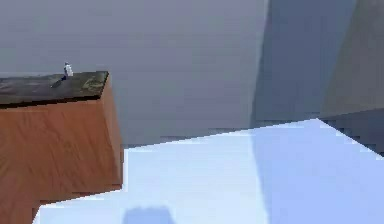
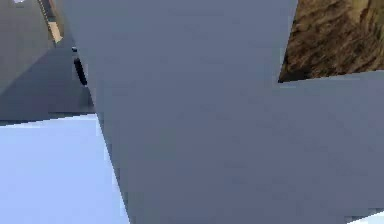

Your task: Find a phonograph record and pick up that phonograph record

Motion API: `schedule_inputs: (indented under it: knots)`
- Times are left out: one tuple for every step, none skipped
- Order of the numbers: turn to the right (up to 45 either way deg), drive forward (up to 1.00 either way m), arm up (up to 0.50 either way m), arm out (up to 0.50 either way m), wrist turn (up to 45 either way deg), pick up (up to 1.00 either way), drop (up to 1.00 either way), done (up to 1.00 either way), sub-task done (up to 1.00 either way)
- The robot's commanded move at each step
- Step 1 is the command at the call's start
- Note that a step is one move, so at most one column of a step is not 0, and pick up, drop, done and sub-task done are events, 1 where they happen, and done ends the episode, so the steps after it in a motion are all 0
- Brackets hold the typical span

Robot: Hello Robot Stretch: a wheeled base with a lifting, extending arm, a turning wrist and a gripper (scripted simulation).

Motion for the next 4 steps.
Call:
schedule_inputs:
  knots:
    - [15.0,0.0,0.0,0.0,0.0,0.0,0.0,0.0,0.0]
    - [0.0,0.4,0.0,0.0,0.0,0.0,0.0,0.0,0.0]
    - [45.0,0.0,0.0,0.0,0.0,0.0,0.0,0.0,0.0]
    - [0.0,1.0,0.0,0.0,0.0,0.0,0.0,0.0,0.0]
